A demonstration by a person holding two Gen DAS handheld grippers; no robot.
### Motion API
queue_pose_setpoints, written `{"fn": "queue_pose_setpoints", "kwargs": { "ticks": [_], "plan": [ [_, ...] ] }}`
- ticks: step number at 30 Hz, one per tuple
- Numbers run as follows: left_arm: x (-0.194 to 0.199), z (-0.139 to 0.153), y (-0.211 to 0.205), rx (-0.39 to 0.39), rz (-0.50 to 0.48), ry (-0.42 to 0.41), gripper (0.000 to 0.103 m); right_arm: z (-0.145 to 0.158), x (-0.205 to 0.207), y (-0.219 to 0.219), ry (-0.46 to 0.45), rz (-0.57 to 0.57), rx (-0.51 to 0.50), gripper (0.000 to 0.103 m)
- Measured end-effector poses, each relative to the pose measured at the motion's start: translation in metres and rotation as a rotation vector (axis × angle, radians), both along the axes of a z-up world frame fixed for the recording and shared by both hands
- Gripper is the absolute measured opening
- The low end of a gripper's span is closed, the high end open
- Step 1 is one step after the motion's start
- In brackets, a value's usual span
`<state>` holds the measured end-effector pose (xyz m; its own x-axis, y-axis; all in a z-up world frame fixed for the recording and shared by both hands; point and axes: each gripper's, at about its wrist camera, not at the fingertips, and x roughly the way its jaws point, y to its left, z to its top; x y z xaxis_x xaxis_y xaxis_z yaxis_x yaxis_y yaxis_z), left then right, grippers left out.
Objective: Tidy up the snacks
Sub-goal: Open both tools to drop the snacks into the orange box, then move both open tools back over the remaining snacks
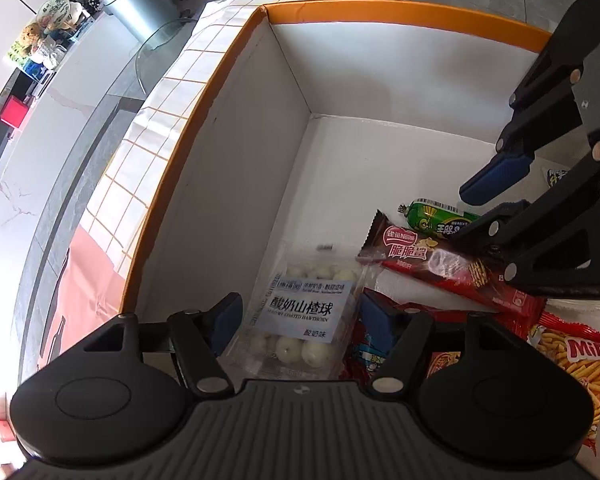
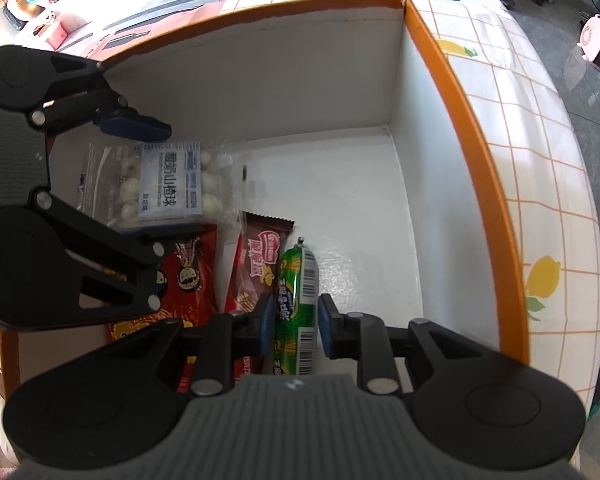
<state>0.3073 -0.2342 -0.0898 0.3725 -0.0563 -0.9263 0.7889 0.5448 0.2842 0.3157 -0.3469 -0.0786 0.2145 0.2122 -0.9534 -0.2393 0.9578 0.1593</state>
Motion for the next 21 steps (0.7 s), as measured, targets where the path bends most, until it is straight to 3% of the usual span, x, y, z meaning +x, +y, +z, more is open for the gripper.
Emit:
{"fn": "queue_pose_setpoints", "kwargs": {
  "ticks": [5,10,16,21],
  "plan": [
    [-0.008,0.019,0.012,-0.077,0.057,-0.041,0.082,0.015,-0.008,-0.001,-0.024,-0.033,0.001,0.029],
    [-0.037,0.048,0.032,-0.222,0.139,-0.112,0.082,0.036,-0.029,0.001,-0.088,-0.075,0.025,0.03],
    [-0.079,0.084,0.056,-0.333,0.25,-0.201,0.081,0.074,-0.068,0.017,-0.207,-0.082,0.018,0.033],
    [-0.112,0.094,0.087,-0.398,0.368,-0.232,0.081,0.093,-0.115,0.039,-0.334,-0.07,0.01,0.037]
  ]
}}
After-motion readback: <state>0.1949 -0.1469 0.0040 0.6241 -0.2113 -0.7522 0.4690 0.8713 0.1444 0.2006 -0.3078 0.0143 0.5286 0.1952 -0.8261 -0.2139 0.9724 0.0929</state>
